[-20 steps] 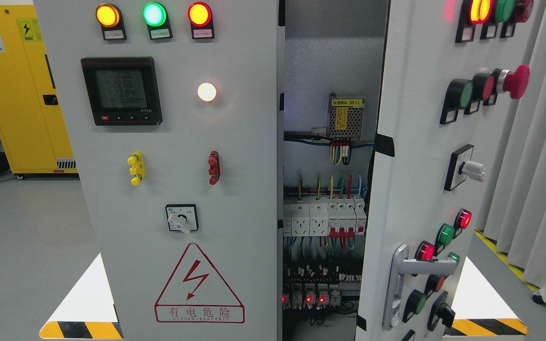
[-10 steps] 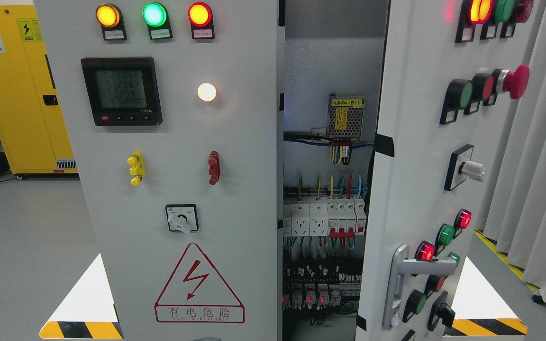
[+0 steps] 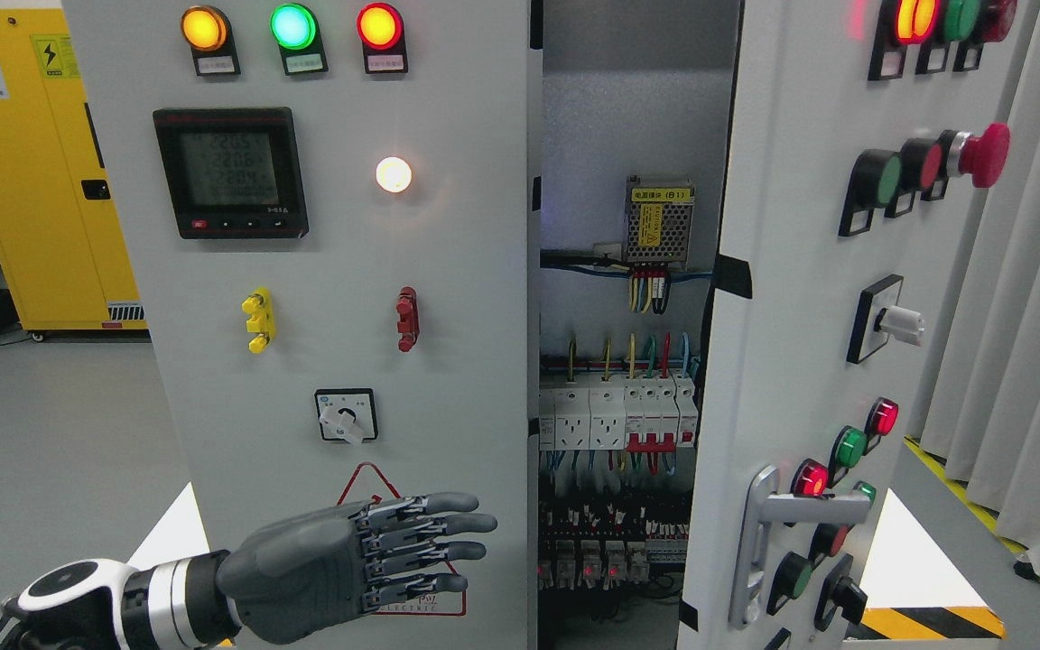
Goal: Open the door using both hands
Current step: 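Reach the left hand to the inner edge of the ajar button-covered door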
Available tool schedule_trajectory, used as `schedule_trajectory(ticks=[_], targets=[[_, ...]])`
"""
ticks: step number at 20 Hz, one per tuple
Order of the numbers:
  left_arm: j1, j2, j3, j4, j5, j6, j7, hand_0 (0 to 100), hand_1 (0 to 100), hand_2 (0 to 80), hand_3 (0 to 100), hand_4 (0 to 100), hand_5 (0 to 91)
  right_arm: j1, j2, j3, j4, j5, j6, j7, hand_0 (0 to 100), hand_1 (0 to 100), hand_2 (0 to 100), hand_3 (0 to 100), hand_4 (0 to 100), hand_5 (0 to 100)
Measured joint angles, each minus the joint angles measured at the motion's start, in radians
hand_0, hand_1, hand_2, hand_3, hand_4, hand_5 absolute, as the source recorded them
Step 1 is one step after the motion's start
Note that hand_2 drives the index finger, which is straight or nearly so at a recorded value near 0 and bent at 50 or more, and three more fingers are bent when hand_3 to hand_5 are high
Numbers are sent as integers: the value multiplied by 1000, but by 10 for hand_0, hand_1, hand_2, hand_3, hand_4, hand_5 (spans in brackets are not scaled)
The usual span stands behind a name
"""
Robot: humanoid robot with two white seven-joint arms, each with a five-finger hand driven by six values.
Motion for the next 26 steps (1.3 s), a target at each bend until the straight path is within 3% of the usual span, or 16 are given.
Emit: schedule_trajectory(ticks=[11,26], targets=[[-260,-144,-8,127,29,123,5,120,556,0,0,0,0,0,0,-1,1,0,0,-5,0,500,40,0,0,0],[-429,-339,-15,307,28,167,5,120,556,0,0,0,0,0,-1,-1,2,0,0,-8,0,500,40,0,0,0]])
